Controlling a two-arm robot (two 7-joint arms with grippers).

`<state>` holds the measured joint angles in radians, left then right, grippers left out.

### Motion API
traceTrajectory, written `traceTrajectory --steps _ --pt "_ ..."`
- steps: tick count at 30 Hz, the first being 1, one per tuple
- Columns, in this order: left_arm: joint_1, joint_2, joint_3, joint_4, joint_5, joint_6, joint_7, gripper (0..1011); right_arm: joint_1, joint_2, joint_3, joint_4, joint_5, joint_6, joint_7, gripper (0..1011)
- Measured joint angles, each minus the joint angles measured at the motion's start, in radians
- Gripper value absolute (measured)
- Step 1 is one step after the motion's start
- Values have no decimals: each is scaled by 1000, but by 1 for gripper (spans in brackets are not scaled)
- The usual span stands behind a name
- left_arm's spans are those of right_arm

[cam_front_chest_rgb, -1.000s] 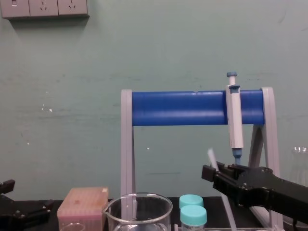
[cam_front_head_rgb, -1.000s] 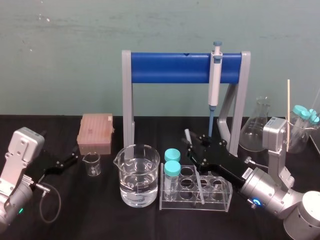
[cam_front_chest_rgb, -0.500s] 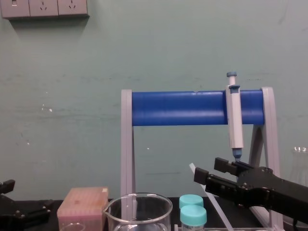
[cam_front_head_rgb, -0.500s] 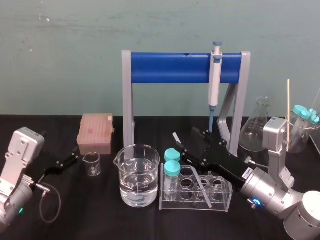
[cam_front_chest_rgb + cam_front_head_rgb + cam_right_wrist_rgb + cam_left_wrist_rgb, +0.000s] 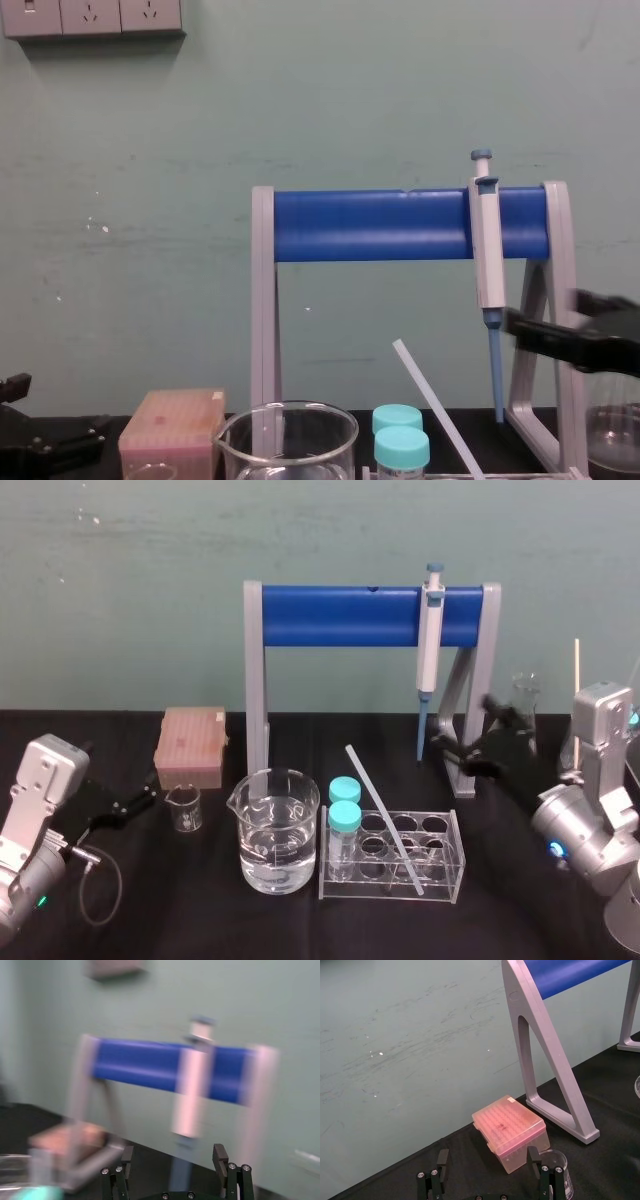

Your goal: Pick up the stirring rod with one hand, then place it down.

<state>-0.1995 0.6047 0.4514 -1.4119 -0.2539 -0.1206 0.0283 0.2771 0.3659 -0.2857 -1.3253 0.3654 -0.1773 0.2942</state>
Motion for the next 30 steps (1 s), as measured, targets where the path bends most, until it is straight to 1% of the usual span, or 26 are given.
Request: traceTrajectory --steps 2,3,5,6,10,13,17,30 --pt "0 0 0 0 0 0 0 1000 -9 -3 16 -4 -31 32 -71 1003" --pt "0 0 0 0 0 0 0 1000 -18 -8 33 -5 -54 66 -132 1003" --pt "0 0 0 0 0 0 0 1000 -25 -12 46 -4 -68 93 -176 1003" --pt "0 0 0 0 0 0 0 1000 -31 -17 60 0 -79 117 -212 1003" --pt "0 0 0 0 0 0 0 1000 -40 -28 82 13 -97 164 -267 1003" --pt "0 0 0 0 0 0 0 1000 -42 -36 91 23 -106 190 -282 1003" --pt "0 0 0 0 0 0 0 1000 -43 -44 95 29 -113 211 -283 1003" --pt "0 0 0 0 0 0 0 1000 -43 -42 95 28 -111 207 -283 1003"
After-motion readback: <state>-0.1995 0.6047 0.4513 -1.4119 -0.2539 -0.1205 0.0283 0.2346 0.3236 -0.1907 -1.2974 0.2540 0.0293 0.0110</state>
